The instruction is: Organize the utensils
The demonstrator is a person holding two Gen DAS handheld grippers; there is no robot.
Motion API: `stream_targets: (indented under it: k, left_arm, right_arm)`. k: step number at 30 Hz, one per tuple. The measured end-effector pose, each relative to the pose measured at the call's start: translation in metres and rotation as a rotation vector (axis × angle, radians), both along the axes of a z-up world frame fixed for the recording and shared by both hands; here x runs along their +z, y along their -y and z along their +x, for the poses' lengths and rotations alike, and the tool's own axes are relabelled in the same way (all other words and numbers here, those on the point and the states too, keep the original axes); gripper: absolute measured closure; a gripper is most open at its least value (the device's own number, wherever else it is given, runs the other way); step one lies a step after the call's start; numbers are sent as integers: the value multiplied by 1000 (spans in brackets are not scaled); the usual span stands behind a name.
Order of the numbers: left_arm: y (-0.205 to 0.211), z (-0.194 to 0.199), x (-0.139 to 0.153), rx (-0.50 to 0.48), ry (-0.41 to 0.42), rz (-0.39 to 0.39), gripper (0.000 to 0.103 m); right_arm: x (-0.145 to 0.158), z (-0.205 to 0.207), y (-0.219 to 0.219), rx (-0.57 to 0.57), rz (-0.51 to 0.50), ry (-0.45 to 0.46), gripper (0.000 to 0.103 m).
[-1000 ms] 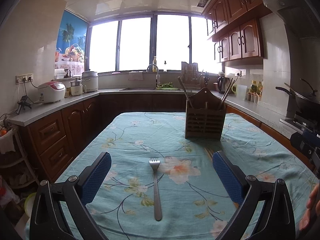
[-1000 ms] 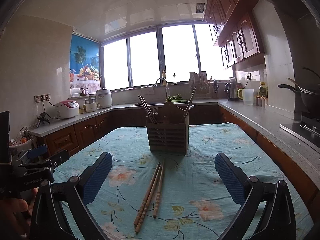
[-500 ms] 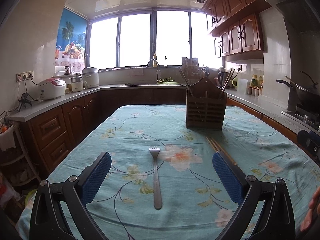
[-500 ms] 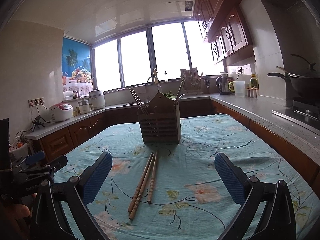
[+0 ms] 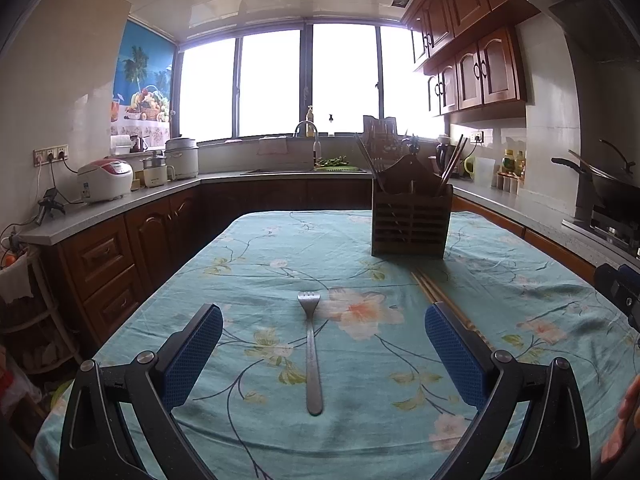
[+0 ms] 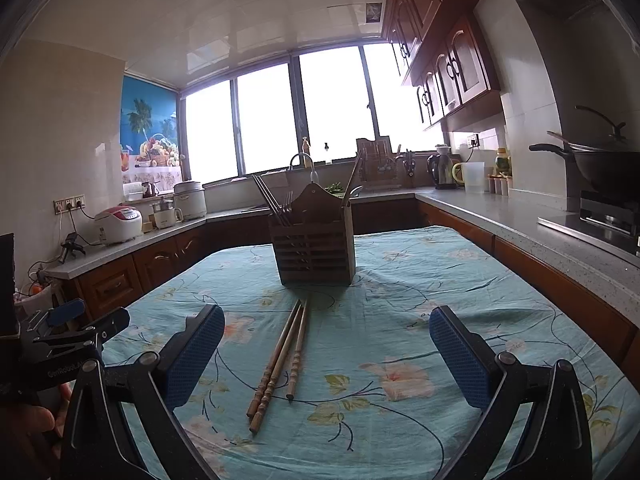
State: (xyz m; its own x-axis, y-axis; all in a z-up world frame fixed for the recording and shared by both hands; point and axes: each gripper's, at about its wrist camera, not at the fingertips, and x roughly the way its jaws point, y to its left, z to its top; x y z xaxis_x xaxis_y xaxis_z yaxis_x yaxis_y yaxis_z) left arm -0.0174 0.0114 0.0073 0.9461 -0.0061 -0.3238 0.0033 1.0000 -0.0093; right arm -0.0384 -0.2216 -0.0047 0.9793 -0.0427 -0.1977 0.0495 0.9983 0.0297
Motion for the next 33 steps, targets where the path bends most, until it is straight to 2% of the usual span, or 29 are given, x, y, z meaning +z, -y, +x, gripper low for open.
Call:
stream_targets:
  k: [33]
  left_arm:
    - [5,2,3,4,-19,-3,1]
  right_arm:
    - [-2,5,-3,27,5,-17,0]
